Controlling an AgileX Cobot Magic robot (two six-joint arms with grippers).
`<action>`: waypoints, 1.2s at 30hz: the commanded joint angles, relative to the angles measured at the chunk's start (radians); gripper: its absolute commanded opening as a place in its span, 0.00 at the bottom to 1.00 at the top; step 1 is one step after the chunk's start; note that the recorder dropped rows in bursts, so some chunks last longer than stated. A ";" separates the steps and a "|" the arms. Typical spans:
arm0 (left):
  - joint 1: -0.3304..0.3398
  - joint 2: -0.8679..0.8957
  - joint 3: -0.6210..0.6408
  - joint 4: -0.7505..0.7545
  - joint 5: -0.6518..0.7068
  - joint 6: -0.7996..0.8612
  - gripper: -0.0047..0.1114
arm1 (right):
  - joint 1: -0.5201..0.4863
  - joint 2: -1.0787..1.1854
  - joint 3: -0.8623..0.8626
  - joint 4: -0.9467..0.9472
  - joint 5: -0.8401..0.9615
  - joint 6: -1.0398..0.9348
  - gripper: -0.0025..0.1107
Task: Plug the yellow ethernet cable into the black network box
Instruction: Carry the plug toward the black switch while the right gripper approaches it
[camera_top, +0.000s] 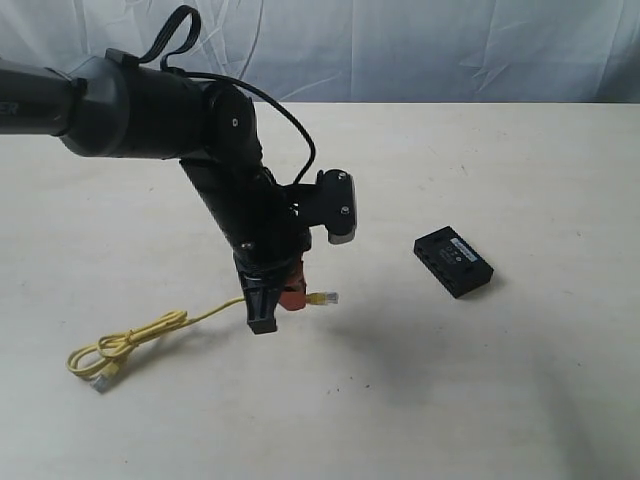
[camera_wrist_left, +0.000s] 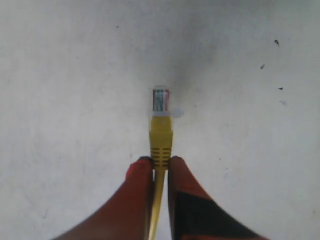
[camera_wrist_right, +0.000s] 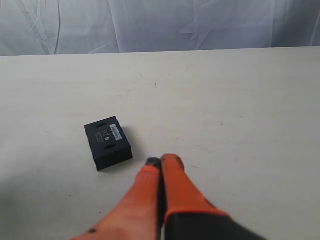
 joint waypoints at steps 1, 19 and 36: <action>-0.006 -0.009 -0.001 0.003 0.011 -0.024 0.04 | 0.000 -0.006 0.005 -0.016 -0.013 -0.001 0.02; -0.006 -0.009 -0.001 0.003 0.000 -0.068 0.04 | 0.000 0.153 -0.201 0.102 -0.288 -0.054 0.02; -0.006 -0.009 -0.001 -0.072 -0.050 -0.233 0.04 | -0.126 1.914 -1.212 0.712 0.538 -0.831 0.02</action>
